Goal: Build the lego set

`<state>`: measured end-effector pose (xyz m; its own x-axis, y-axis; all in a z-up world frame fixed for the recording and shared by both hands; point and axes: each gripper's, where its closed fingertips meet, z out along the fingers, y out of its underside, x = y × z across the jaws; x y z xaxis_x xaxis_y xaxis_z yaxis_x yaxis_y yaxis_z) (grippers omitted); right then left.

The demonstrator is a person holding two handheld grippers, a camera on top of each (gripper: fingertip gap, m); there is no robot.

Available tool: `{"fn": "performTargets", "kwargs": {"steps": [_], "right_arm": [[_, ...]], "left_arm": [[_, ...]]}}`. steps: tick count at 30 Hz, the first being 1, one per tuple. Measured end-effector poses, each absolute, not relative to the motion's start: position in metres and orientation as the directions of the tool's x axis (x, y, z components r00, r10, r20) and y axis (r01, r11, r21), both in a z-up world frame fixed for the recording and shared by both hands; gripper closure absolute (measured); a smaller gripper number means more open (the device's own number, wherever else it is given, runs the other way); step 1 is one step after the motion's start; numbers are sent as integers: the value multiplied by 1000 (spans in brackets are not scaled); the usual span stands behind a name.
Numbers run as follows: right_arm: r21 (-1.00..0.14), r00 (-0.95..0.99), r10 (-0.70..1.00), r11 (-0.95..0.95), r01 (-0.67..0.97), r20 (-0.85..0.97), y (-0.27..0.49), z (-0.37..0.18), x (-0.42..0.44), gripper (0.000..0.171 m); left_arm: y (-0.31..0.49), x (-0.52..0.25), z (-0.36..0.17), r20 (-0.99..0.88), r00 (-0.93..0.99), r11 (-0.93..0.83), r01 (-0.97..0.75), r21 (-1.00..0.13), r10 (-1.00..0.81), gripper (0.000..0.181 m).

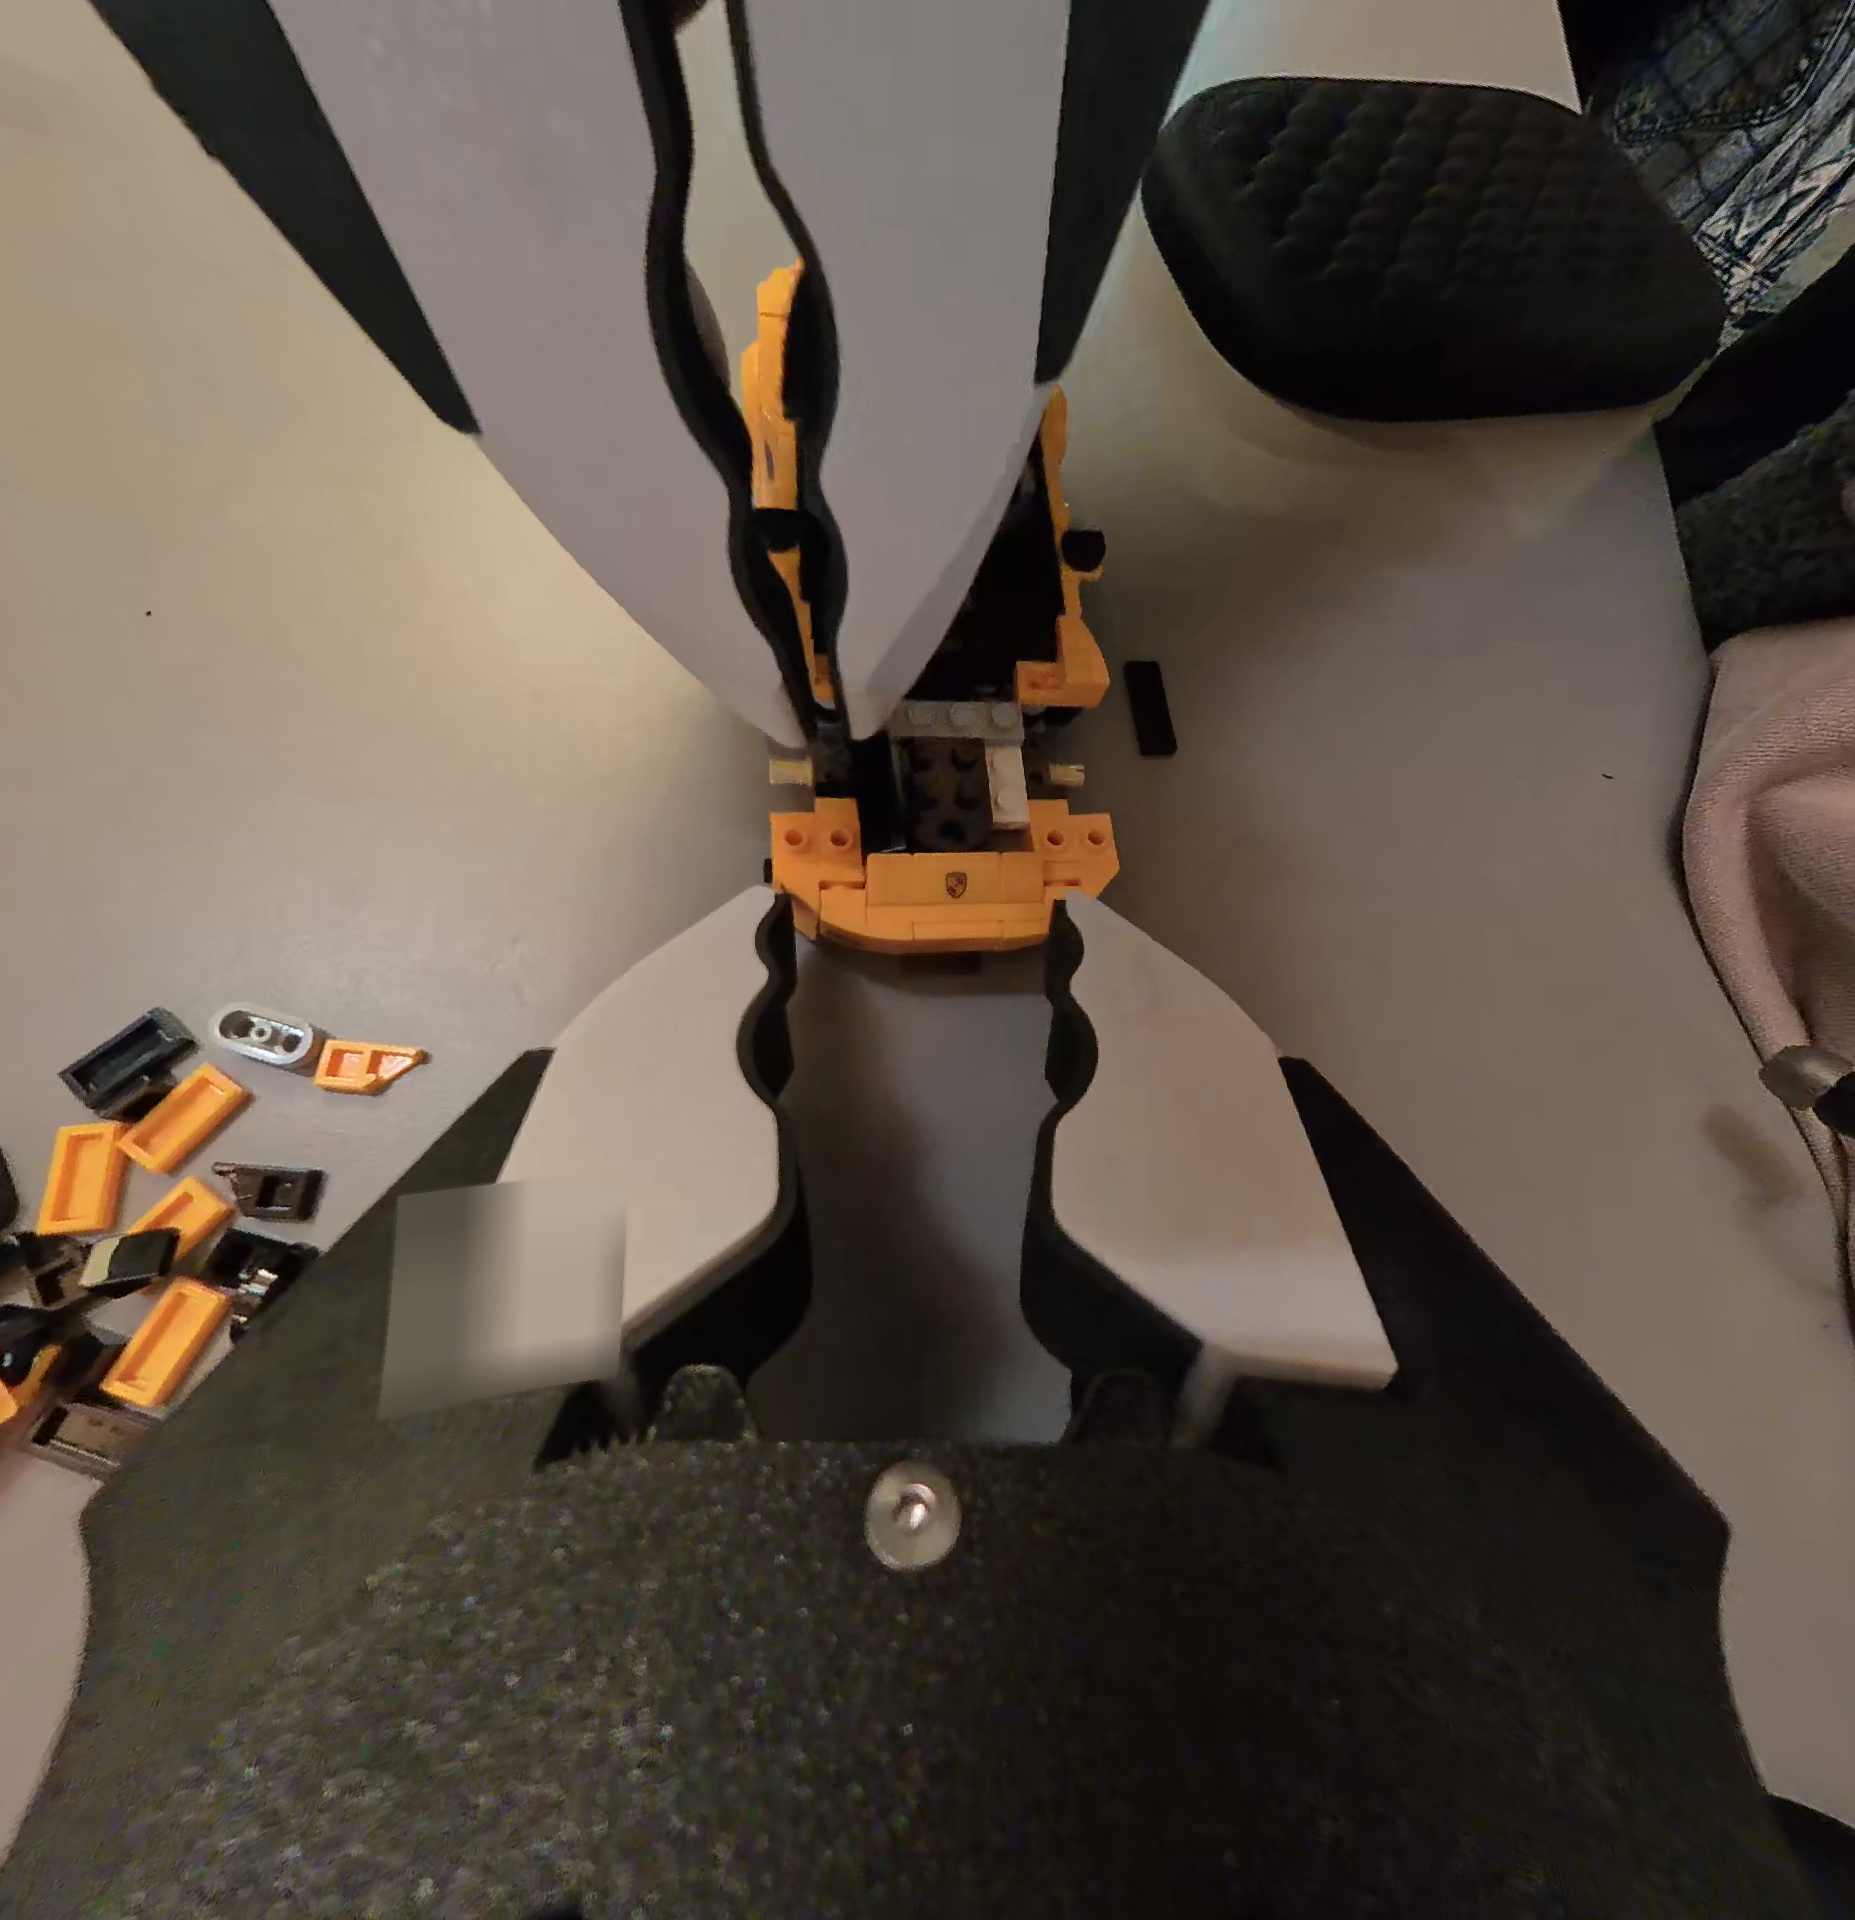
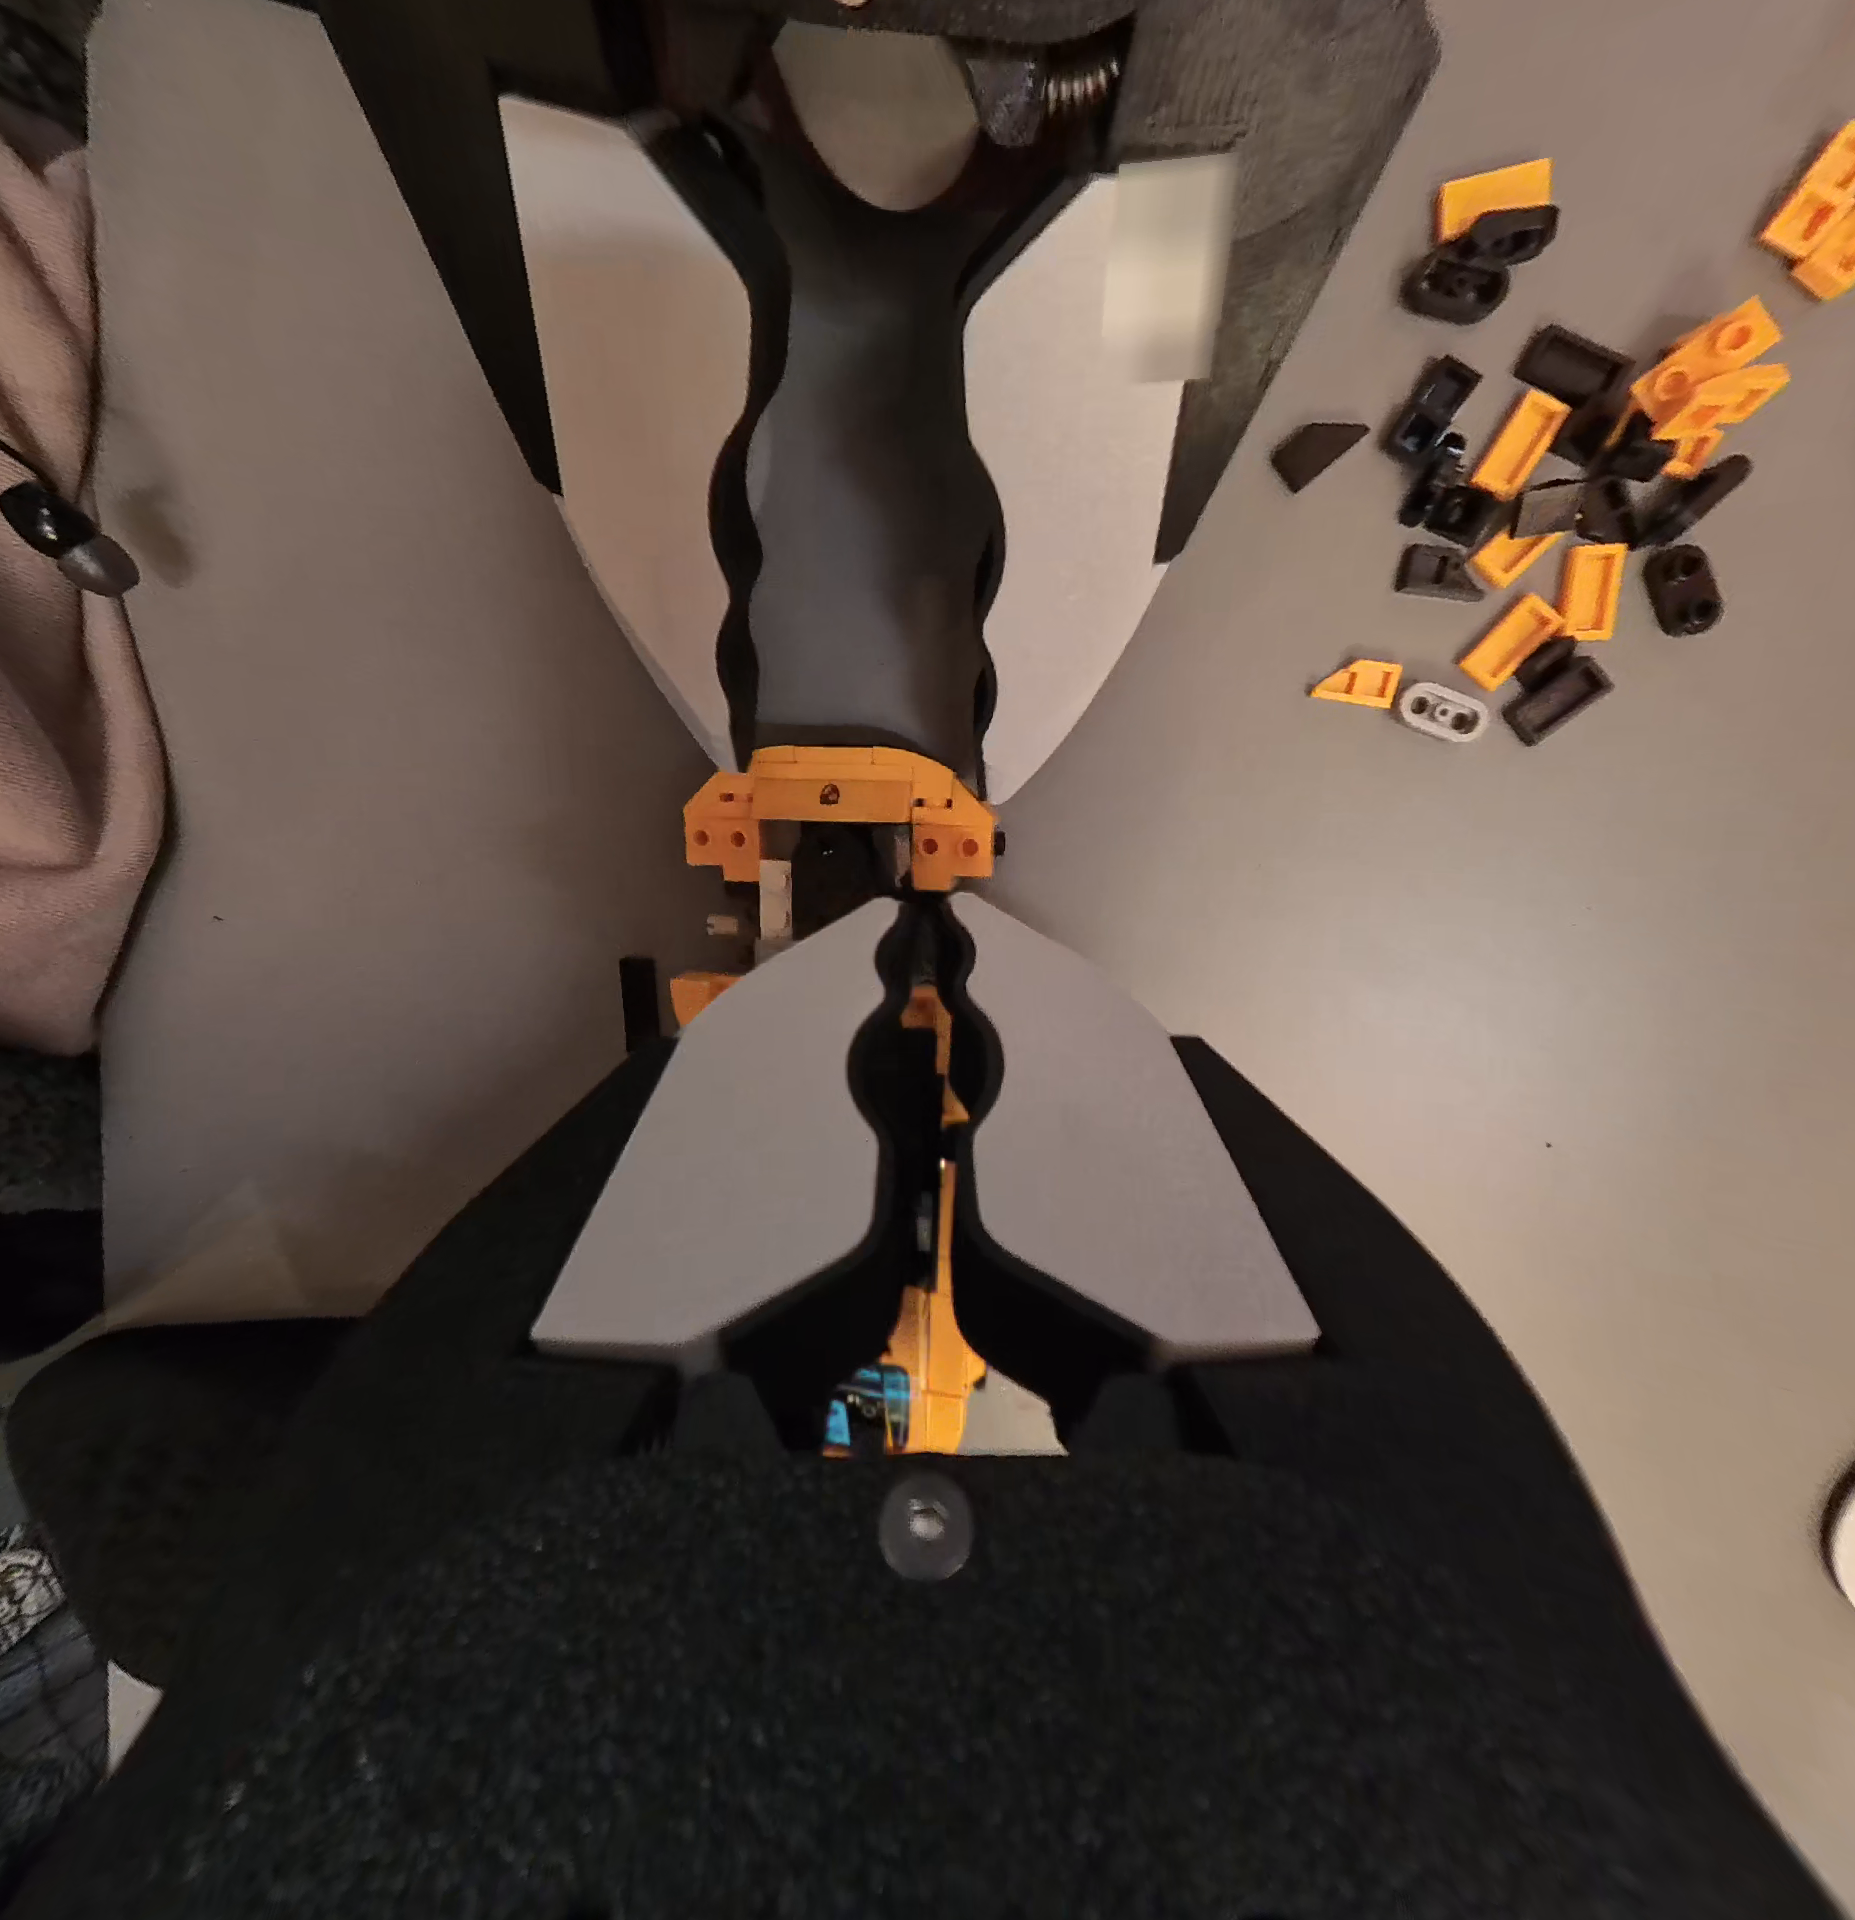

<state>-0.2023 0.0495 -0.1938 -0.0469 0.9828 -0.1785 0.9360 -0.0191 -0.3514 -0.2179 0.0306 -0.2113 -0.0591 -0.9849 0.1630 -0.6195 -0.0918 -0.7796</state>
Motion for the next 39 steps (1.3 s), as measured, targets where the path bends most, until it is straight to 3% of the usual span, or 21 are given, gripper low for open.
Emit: {"fn": "performTargets", "kwargs": {"steps": [6, 10, 17, 28, 33, 39], "right_arm": [[-307, -75, 978, 12, 952, -195, 47, -201, -204, 169], [-277, -78, 973, 16, 961, -215, 44, -205, -201, 170], [-291, -59, 977, -4, 957, -207, 40, -206, -201, 171], [-290, 62, 961, -143, 946, -271, 39, -207, -203, 171], [-216, 70, 963, -129, 968, -260, 39, -209, -205, 171], [-244, 33, 984, -75, 967, -174, 39, -209, -206, 171]], "left_arm": [[26, -216, -216, 146, -74, -65, -638, -767, -986, 111], [24, -212, -218, 130, -71, -53, -644, -763, -989, 106], [26, -210, -223, 115, -46, -56, -656, -752, -992, 116], [26, -208, -223, 40, -41, -4, -641, -768, -998, 116], [26, -208, -223, 37, -42, -2, -641, -768, -998, 116], [25, -208, -224, -12, -50, 41, -644, -764, -999, 117]]}}
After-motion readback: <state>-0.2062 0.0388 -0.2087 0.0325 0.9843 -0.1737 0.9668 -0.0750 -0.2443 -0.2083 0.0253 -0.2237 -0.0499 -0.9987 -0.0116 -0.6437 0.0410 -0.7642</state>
